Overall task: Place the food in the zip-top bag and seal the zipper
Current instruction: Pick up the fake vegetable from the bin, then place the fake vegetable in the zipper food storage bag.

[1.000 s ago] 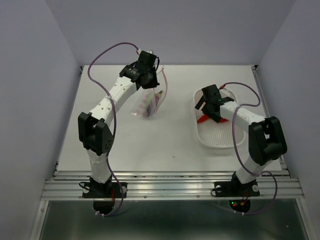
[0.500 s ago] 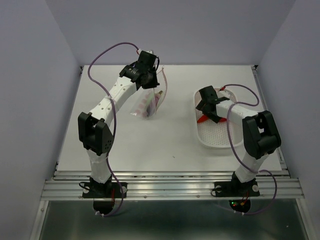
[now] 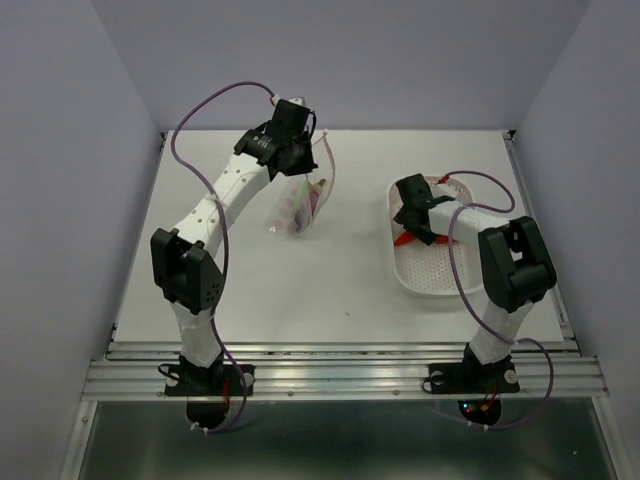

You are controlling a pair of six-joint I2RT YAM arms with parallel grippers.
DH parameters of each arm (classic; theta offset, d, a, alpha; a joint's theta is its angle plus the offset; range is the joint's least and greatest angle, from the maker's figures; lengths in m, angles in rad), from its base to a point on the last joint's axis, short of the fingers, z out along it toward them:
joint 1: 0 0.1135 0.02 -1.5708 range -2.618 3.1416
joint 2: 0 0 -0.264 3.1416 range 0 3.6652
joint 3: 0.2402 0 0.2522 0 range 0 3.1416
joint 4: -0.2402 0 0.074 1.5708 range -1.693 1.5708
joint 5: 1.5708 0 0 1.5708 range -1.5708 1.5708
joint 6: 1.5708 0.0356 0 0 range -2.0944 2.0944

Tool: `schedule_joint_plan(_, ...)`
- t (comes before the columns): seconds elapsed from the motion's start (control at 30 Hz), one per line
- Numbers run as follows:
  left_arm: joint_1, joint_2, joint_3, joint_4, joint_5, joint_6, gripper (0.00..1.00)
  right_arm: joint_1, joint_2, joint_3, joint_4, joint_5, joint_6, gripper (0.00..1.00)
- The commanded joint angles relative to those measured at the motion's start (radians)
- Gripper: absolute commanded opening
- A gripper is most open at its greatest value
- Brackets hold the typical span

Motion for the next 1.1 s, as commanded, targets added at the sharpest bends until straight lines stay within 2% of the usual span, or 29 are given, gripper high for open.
schedule_joint_plan(0.0,0.006,-0.072,0.003,0.01,0.004,0.006,0.0,-0.004,0.012,-0.001,0.039,0.049,0.009,0.66)
schedule_joint_plan(0.03,0.006,-0.073,0.003,0.01,0.003,0.006,0.0,-0.004,0.012,-0.004,0.039,0.061,0.009,0.6)
schedule_joint_plan(0.07,0.006,-0.073,0.003,0.01,0.004,0.006,0.0,-0.004,0.012,-0.008,0.039,0.067,0.009,0.6)
schedule_joint_plan(0.13,0.007,-0.075,0.004,0.008,0.004,0.006,0.0,-0.004,0.008,-0.014,0.038,0.08,0.009,0.54)
schedule_joint_plan(0.27,0.006,-0.075,0.009,0.008,0.009,0.006,0.0,-0.004,-0.027,-0.028,0.039,0.078,-0.001,0.3)
schedule_joint_plan(0.43,0.006,-0.072,0.021,0.004,0.009,0.006,0.0,-0.004,-0.138,-0.042,0.063,0.09,-0.059,0.2)
schedule_joint_plan(0.63,0.006,-0.062,0.05,-0.006,0.026,0.011,0.0,-0.004,-0.378,-0.136,0.247,0.021,-0.238,0.14)
schedule_joint_plan(0.77,0.006,-0.062,0.061,-0.012,0.033,0.015,0.0,-0.004,-0.5,-0.194,0.378,-0.103,-0.362,0.14)
schedule_joint_plan(0.83,0.006,-0.061,0.061,-0.013,0.033,0.017,0.0,-0.004,-0.562,-0.221,0.525,-0.227,-0.441,0.13)
schedule_joint_plan(0.87,0.006,-0.058,0.061,-0.013,0.033,0.017,0.0,-0.004,-0.581,-0.252,0.582,-0.323,-0.464,0.13)
schedule_joint_plan(0.93,0.006,-0.056,0.058,-0.013,0.036,0.015,0.0,-0.004,-0.604,-0.26,0.707,-0.392,-0.519,0.13)
schedule_joint_plan(1.07,0.004,-0.05,0.055,-0.006,0.05,0.012,0.0,0.083,-0.591,-0.203,0.836,-0.466,-0.606,0.13)
